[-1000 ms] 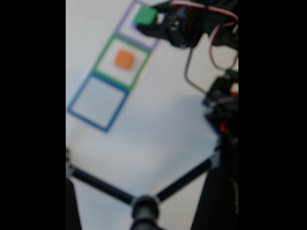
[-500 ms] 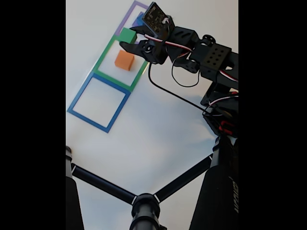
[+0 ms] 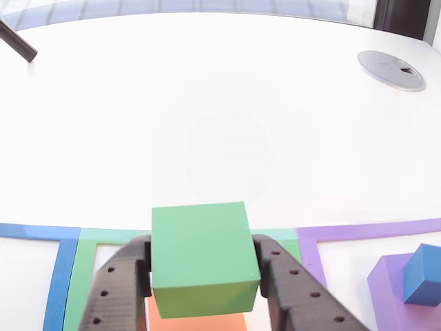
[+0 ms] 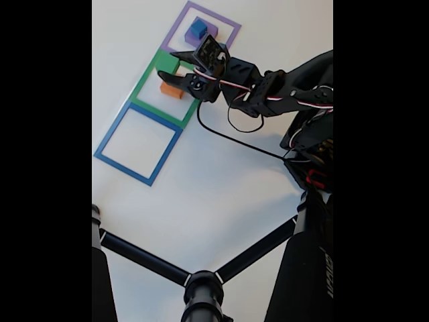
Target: Tower of hanoi
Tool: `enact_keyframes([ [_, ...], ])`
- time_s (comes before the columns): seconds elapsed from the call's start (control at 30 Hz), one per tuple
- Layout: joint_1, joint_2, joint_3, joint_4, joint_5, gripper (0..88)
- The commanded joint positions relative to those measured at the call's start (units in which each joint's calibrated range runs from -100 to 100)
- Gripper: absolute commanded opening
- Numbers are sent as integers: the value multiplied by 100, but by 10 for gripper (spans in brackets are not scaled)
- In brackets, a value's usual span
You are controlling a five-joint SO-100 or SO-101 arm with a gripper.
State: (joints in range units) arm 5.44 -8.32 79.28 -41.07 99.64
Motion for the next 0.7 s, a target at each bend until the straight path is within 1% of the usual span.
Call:
enact_keyframes([
  [0.0, -122, 343, 126, -678, 36, 96],
  [0.1, -141, 634, 235, -1059, 36, 96],
  [0.27, -17, 997, 235, -1358, 36, 96],
  [0.47, 146, 1231, 99, -1399, 36, 96],
  [0.67, 79, 1425, -65, -1399, 36, 96],
])
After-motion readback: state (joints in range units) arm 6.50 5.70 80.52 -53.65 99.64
